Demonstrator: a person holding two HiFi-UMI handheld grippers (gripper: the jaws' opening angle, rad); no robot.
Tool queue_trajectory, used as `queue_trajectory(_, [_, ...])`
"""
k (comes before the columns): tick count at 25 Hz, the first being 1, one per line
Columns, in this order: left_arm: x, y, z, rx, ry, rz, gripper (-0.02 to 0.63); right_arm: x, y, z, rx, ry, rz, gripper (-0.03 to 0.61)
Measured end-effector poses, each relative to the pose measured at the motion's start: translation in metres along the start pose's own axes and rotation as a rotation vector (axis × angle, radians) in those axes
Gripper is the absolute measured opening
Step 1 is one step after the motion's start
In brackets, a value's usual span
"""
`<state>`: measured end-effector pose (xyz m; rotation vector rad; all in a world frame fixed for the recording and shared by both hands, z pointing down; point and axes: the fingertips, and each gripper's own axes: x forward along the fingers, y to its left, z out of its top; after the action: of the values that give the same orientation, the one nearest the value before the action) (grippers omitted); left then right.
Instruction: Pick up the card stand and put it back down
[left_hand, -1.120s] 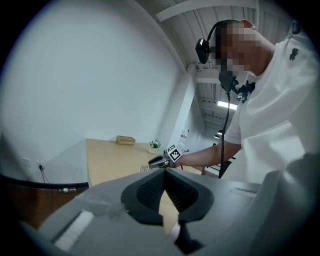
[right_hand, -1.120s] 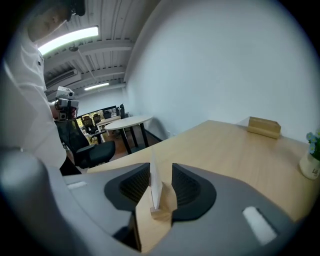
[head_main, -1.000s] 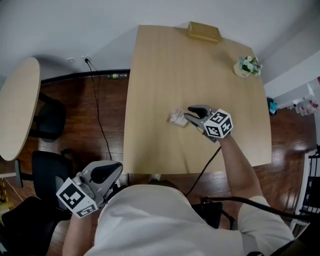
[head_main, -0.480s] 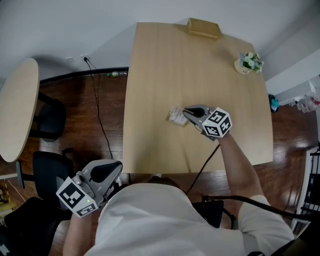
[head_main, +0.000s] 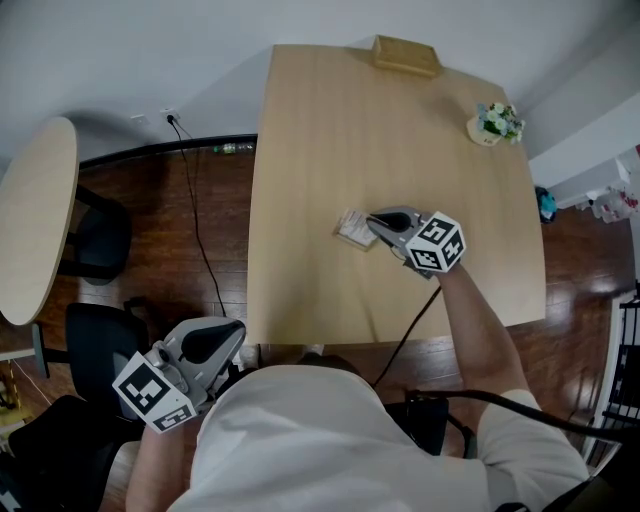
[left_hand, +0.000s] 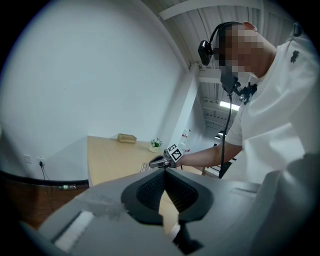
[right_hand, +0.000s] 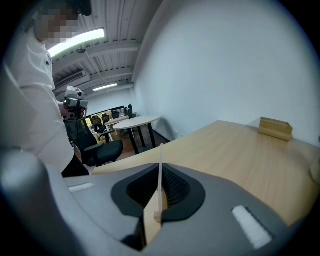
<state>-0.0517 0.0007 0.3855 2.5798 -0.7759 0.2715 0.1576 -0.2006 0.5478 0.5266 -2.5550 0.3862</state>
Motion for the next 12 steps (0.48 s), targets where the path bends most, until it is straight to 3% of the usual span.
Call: queue_trajectory(12, [-0.012,0.001,-0.003,0.012,-0.024,-0.034,0.005,-0.030,0.010,0.044,-0.047,-0.040,-0.049,0.020])
